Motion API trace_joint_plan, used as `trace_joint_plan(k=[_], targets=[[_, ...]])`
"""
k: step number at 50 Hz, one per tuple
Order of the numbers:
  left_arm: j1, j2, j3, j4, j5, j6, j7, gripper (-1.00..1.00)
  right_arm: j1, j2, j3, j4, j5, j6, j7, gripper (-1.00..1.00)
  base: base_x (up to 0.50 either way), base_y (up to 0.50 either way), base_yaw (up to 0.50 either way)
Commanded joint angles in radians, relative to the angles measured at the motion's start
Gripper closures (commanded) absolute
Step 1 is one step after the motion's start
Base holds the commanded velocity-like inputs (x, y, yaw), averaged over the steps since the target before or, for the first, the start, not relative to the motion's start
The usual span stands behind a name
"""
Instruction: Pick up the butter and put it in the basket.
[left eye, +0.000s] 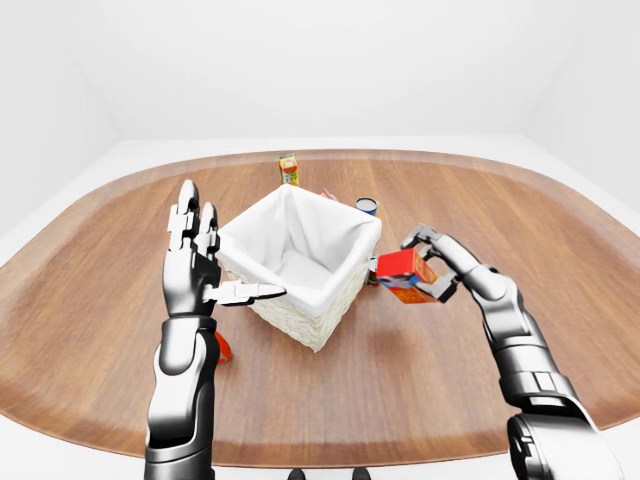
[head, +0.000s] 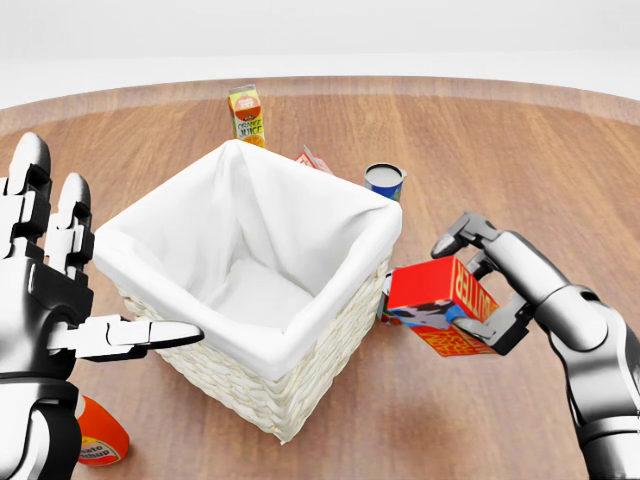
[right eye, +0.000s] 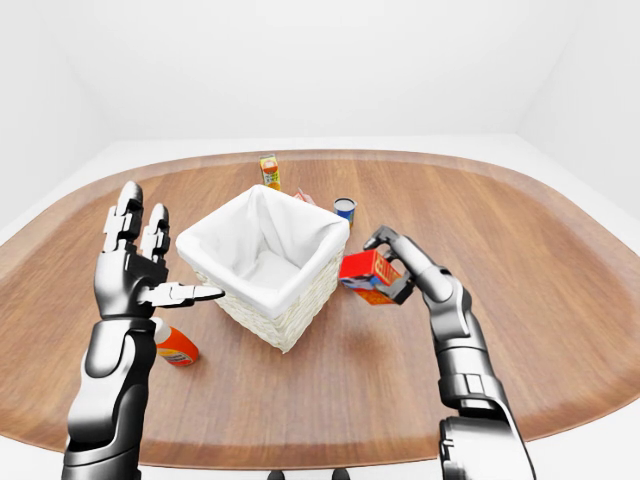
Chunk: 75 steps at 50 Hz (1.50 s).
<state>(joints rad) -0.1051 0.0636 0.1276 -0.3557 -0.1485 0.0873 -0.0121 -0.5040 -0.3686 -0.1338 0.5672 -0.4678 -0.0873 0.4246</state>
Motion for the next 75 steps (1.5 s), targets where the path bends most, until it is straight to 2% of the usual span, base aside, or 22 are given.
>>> trace_joint_plan(k=[1,8,16,19,27,29,44,46,48,52,55,57,60,64,66,74,75], targets=[[0.002,-0.001,-0.001,-0.006,0.002,0.0,0.001,-1.0,-0.104,-0.004,-0.049,-0.196,0.164,0.0,-0.001,1.0,0.0,0.0,0.0],[0.005,-0.001,-0.002,-0.009,0.003,0.0,-0.001,-1.0,-0.213,-0.005,-0.038,-0.246,0.218,0.002,-0.028,1.0,0.0,0.0,0.0],[0.005,-0.001,0.0,-0.011,0.003,0.0,-0.001,-1.0,-0.316,0.01,-0.015,-0.234,0.241,0.057,-0.054,1.0,0.0,0.0,0.0],[0.005,-0.001,0.0,-0.012,0.003,0.0,-0.001,-1.0,-0.36,0.018,-0.006,-0.212,0.25,0.065,-0.065,1.0,0.0,0.0,0.0],[0.003,-0.001,0.0,-0.008,0.003,0.0,-0.002,-1.0,-0.45,0.059,0.024,-0.151,0.267,0.065,-0.073,1.0,0.0,0.0,0.0],[0.004,-0.001,-0.002,-0.009,0.005,0.0,-0.002,-1.0,-0.464,0.07,0.032,-0.136,0.266,0.056,-0.076,1.0,0.0,0.0,0.0],[0.008,-0.002,0.0,-0.01,0.001,0.0,-0.004,-1.0,-0.493,0.173,0.078,-0.175,0.271,0.086,-0.08,1.0,0.0,0.0,0.0],[0.009,-0.002,-0.001,-0.011,0.001,0.0,-0.004,-1.0,-0.491,0.185,0.08,-0.182,0.279,0.096,-0.077,1.0,0.0,0.0,0.0],[0.01,-0.003,-0.001,-0.011,0.001,0.0,-0.004,-1.0,-0.486,0.203,0.081,-0.187,0.3,0.121,-0.078,1.0,0.0,0.0,0.0],[0.012,-0.003,-0.002,-0.015,0.002,0.0,-0.003,-1.0,-0.467,0.223,0.091,-0.186,0.316,0.129,-0.082,1.0,0.0,0.0,0.0],[0.014,-0.005,-0.005,-0.012,0.004,0.0,-0.004,-1.0,-0.455,0.247,0.096,-0.183,0.342,0.156,-0.088,1.0,0.0,0.0,0.0],[0.011,-0.004,-0.006,-0.013,0.005,0.0,-0.004,-1.0,-0.454,0.257,0.104,-0.163,0.341,0.137,-0.098,1.0,0.0,0.0,0.0],[0.009,-0.004,-0.004,-0.012,0.003,0.0,-0.005,-1.0,-0.46,0.27,0.105,-0.143,0.361,0.133,-0.092,1.0,0.0,0.0,0.0],[0.005,-0.002,-0.001,-0.013,0.0,0.0,-0.005,-1.0,-0.467,0.277,0.107,-0.099,0.374,0.106,-0.088,1.0,0.0,0.0,0.0],[0.004,-0.002,0.0,-0.011,-0.001,0.0,-0.005,-1.0,-0.478,0.286,0.097,-0.071,0.403,0.109,-0.091,1.0,0.0,0.0,0.0],[0.003,-0.001,0.0,-0.01,-0.002,0.0,-0.004,-1.0,-0.513,0.297,0.1,0.038,0.452,0.049,-0.111,1.0,0.0,0.0,0.0],[0.003,-0.002,0.0,-0.009,-0.002,0.0,-0.003,-1.0,-0.52,0.304,0.098,0.063,0.46,0.03,-0.115,1.0,0.0,0.0,0.0]])
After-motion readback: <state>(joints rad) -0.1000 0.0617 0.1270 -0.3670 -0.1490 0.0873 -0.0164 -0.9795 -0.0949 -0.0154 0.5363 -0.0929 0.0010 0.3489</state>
